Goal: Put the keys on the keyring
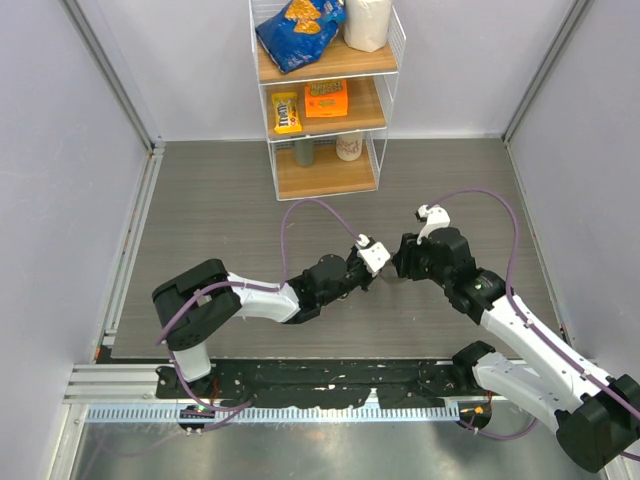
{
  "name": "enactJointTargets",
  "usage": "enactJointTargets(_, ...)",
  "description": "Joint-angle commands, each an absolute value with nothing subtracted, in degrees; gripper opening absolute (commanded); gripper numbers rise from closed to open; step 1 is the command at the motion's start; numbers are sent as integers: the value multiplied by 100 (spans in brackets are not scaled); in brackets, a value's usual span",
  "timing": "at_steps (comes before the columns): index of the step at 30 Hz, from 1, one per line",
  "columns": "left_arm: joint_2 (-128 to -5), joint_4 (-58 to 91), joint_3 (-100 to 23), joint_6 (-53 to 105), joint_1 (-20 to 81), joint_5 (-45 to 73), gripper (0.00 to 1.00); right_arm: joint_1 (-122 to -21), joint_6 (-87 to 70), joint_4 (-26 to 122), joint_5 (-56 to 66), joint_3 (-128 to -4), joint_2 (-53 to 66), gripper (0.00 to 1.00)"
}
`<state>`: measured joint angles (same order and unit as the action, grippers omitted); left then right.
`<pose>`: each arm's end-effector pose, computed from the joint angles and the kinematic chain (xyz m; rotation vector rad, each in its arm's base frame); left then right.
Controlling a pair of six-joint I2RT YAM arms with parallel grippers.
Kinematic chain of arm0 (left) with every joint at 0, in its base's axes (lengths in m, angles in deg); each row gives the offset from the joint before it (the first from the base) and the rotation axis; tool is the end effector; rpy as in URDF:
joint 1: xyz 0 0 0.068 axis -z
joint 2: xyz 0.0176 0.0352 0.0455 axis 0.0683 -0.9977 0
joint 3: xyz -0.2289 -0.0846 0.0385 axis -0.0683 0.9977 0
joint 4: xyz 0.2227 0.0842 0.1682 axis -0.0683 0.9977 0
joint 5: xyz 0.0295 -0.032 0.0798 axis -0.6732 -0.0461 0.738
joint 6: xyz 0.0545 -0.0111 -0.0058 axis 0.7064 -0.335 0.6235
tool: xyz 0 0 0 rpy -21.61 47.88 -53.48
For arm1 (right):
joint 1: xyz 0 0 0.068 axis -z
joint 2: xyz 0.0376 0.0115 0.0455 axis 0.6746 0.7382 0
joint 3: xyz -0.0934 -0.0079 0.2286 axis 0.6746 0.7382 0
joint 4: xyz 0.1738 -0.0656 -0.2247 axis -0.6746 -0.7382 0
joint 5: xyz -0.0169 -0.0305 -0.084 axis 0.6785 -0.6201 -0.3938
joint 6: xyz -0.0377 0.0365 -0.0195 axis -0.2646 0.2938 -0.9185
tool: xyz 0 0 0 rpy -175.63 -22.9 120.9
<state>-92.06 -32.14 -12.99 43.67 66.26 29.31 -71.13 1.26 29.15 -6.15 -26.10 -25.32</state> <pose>0.1837 -0.3408 0.1455 0.8702 1.4479 -0.6480 0.2142 0.1142 0.2270 -0.1875 2.1557 0.3871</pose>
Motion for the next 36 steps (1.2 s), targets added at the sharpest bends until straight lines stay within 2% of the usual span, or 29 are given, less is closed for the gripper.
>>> enactJointTargets(1,-9147,-3633,-1357,4323,6579,2916,0,-7125,-49,3073,-633,-2638,-2532,46)
enactJointTargets(13,-9129,-3624,-1357,4306,6579,2890,0,-7125,-215,3345,-563,-2717,-2197,44)
enactJointTargets(21,-9164,-3651,-1375,4279,6570,2881,0,-7125,-216,3434,-484,-2665,-2241,25)
enactJointTargets(30,-9173,-3686,-1366,4235,6570,2890,0,-7125,-180,3407,-396,-2647,-2285,17)
enactJointTargets(36,-9261,-3660,-1428,4200,6562,2864,12,-7125,-180,3398,-317,-2665,-2347,16)
